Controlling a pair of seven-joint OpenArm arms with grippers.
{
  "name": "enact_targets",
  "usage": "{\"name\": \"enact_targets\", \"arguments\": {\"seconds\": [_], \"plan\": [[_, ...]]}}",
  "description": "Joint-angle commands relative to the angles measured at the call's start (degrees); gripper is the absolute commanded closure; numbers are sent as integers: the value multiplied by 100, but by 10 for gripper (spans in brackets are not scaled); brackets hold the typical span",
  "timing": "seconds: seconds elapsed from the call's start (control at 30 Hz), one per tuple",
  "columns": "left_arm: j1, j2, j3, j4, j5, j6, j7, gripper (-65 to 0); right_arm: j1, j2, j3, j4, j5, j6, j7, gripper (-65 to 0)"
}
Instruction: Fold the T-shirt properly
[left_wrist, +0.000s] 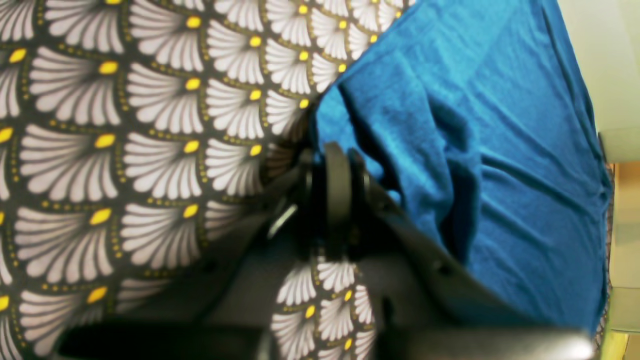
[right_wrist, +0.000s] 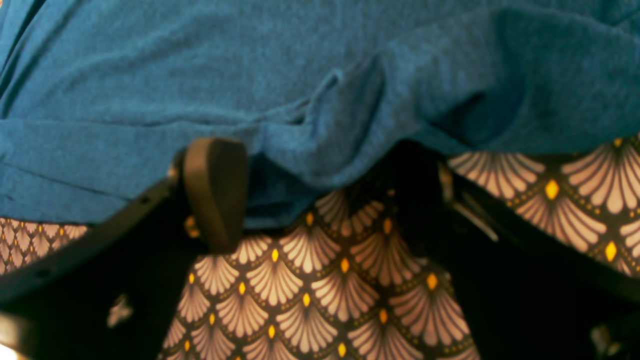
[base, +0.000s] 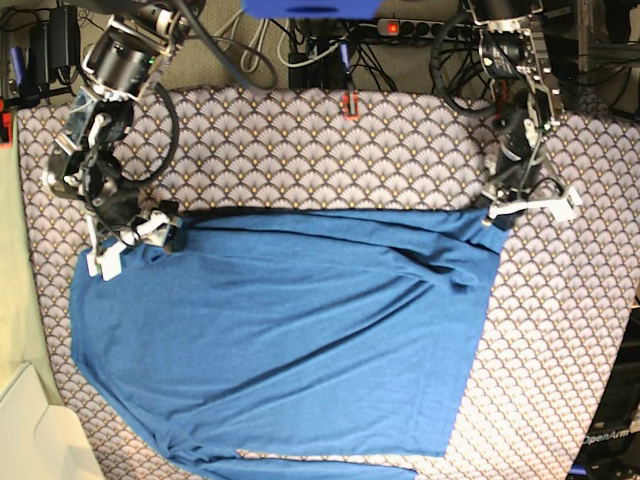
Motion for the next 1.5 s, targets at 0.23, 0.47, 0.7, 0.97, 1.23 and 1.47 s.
{"name": "enact_targets", "arguments": {"seconds": [0.23,0.47,0.7,0.97,1.23,1.47], "plan": [[-97,-28,5,132,-27,-73,-107,-15,162,19,3,61,37,68,27,-423],[-114,-19,5,141,-27,-73,-98,-15,232,-52,-14,61,37,68,27,-242],[-114,-37,5,141,-36,-73,-80,-15,241,-43,-41,70,37,68,-8,-31],[-158,-72,23,141,17,-73,-63,-15,206,-16,-49,96,29,68,-17,0],[-123,-424,357,387,-18,-29,-63,-14,232,63,-58,105,29,68,-17,0],[-264,-327,357,519,-27,-11,-63,-14,329,63,-348,114,29,68,-17,0]]}}
